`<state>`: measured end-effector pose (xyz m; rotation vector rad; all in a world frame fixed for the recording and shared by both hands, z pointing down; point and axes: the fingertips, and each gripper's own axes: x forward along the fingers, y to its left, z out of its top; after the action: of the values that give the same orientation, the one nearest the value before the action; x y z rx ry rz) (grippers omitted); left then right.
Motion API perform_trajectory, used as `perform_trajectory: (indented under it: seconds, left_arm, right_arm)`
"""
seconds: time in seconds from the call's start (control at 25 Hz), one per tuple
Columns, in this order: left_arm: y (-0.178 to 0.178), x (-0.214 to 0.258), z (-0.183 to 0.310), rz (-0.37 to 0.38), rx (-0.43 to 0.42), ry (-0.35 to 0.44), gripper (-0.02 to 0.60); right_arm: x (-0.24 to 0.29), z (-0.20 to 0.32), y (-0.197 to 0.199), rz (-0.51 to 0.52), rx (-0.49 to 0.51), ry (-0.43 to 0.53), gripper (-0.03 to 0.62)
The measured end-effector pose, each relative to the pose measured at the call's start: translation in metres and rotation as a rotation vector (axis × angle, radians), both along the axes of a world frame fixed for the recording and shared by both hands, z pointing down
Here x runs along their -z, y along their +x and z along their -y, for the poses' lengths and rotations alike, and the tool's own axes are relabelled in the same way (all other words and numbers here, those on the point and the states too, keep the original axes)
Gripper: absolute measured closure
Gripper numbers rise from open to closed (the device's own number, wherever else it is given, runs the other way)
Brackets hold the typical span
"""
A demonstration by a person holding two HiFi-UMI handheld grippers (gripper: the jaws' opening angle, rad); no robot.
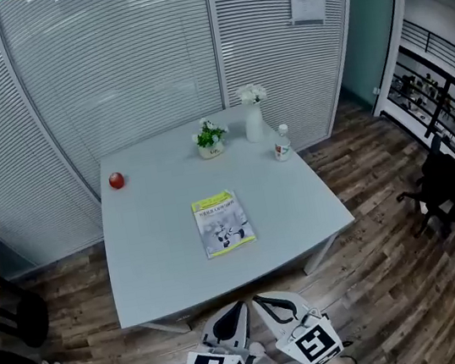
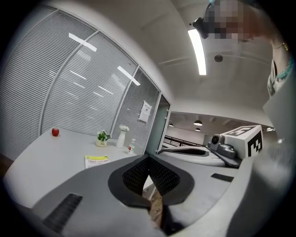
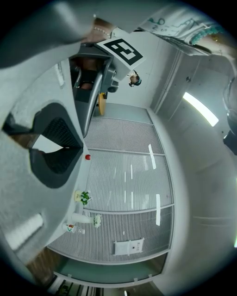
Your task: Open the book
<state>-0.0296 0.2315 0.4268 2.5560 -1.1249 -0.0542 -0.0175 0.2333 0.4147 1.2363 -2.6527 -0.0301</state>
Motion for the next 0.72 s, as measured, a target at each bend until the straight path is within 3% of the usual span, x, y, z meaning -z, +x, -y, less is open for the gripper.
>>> perform_trajectory:
  seconds: [0.44,0.72]
  left_arm:
    - [-0.026,-0.008,0.017,0.019,-0.020,0.009,0.583]
    - [-0.034,-0.023,0.021,0.006,-0.001,-0.048,0.583]
  right_arm:
    - [-0.015,0.015,-0.014,0.010,-0.072,-0.042,0.591]
    - [-0.027,0.026,-0.025,-0.042,-0.024,-0.048,0.591]
